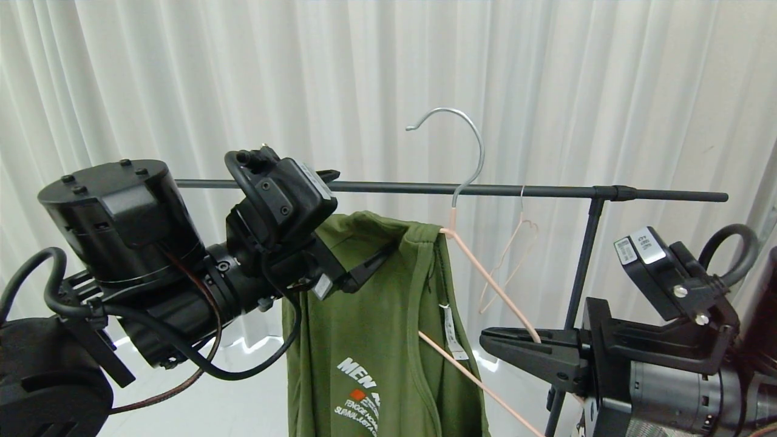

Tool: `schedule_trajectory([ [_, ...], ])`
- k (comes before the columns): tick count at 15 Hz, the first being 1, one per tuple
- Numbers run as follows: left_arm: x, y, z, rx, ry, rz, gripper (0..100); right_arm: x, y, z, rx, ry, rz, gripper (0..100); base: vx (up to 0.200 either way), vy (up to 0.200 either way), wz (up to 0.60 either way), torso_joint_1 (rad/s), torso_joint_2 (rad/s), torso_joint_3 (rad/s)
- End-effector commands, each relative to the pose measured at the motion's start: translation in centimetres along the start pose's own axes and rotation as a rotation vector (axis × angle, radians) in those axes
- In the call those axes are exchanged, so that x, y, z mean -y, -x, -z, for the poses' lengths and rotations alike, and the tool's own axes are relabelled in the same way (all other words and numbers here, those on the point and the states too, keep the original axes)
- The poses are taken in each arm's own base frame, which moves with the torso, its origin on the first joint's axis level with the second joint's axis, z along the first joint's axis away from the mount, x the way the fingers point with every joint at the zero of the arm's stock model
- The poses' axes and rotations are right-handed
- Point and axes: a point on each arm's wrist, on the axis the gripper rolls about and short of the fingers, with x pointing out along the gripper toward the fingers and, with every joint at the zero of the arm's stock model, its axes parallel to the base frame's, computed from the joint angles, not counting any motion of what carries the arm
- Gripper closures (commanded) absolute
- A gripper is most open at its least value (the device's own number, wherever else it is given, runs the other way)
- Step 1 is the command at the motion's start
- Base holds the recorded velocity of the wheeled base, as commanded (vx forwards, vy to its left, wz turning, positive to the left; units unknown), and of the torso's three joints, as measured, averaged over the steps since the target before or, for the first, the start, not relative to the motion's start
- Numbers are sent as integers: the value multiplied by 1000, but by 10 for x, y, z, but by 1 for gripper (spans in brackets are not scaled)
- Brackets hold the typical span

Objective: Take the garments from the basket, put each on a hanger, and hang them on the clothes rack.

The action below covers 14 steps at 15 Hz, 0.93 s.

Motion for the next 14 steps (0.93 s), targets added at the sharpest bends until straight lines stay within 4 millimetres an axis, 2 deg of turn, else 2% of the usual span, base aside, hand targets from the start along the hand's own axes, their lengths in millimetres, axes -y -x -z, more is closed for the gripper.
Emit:
schedule_trajectory([
  [1, 0, 0, 0, 3, 0, 5, 0, -1, -1, 1, -4, 1, -6, 100, 0, 0, 0, 0, 0, 0],
  [2, 1, 1, 1, 12, 1, 21, 0, -2, 0, 3, -11, 6, -12, 100, 0, 0, 0, 0, 0, 0],
  [3, 3, 2, 2, 7, 2, 31, 100, -4, 0, 5, -19, 14, -18, 100, 0, 0, 0, 0, 0, 0],
  [14, 8, 5, 6, 14, -8, 72, 100, -2, 2, 5, -22, 19, -34, 100, 0, 0, 0, 0, 0, 0],
])
